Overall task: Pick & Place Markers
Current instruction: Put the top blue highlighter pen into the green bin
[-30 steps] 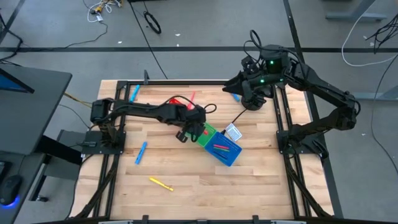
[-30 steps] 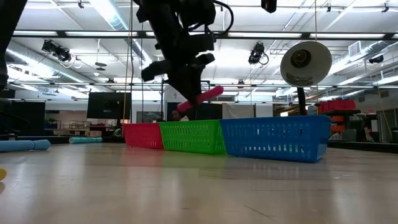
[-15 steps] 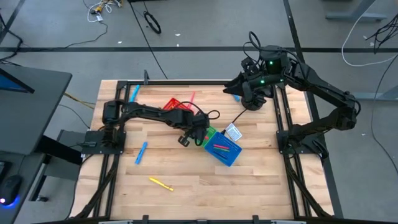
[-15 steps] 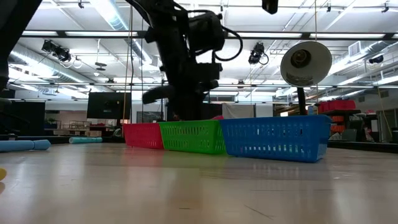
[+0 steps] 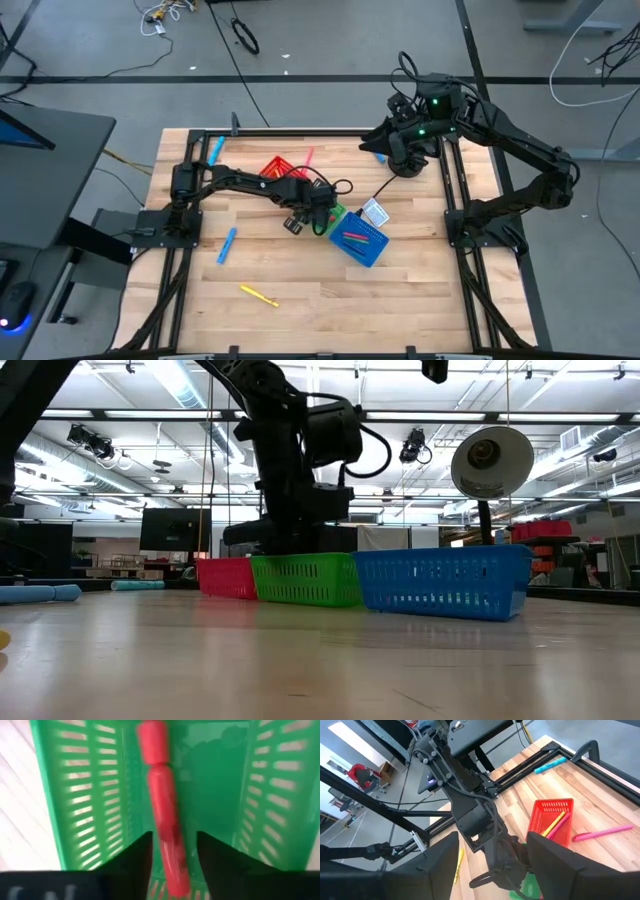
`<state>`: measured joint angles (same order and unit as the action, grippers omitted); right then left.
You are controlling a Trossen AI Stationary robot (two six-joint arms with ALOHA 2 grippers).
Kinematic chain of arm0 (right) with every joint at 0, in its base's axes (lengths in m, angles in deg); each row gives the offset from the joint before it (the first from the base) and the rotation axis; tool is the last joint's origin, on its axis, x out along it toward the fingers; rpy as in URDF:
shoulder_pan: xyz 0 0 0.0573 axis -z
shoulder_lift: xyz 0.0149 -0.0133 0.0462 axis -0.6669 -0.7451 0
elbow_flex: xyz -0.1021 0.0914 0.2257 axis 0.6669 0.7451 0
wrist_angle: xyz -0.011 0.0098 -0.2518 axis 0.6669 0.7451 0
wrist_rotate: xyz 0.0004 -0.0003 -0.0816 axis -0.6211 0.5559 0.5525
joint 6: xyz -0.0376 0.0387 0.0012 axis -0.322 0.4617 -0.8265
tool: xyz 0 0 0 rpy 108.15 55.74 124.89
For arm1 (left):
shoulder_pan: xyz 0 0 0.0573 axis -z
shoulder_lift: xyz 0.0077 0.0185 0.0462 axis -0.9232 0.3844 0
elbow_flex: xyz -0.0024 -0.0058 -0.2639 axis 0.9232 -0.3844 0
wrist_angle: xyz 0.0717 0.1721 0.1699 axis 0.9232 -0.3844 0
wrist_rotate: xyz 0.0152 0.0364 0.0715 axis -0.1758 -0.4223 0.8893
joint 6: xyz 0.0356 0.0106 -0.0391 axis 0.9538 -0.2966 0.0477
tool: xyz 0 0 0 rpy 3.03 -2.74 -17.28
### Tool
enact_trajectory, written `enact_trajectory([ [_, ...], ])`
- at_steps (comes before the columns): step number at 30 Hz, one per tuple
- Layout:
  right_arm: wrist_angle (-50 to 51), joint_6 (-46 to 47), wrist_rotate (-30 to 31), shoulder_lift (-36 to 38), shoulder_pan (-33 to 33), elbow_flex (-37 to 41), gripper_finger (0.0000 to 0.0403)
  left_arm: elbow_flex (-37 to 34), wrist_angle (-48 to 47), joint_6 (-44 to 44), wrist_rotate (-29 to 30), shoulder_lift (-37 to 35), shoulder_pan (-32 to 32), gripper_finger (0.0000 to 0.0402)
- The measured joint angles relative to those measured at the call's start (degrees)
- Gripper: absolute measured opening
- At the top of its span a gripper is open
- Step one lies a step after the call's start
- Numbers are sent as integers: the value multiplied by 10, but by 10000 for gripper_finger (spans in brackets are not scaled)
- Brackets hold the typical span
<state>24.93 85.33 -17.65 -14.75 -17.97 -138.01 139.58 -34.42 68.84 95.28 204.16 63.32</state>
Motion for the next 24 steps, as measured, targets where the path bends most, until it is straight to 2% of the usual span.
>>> enact_trajectory([
  [4, 0, -4, 0, 0, 0, 0, 235, 0, 0, -2, -3, 0, 1, 207],
  [8, 0, -13, 0, 0, 0, 0, 235, 18, -19, -7, 9, 0, 2, 228],
  [12, 0, -24, 0, 0, 0, 0, 235, 64, -37, -52, -16, -14, -8, 231],
  [17, 0, -40, 1, 0, 0, 0, 235, 109, -31, -135, -43, -65, -31, 232],
  [24, -3, -40, 3, 0, 0, 0, 235, 113, -32, -247, -100, -157, -60, 233],
])
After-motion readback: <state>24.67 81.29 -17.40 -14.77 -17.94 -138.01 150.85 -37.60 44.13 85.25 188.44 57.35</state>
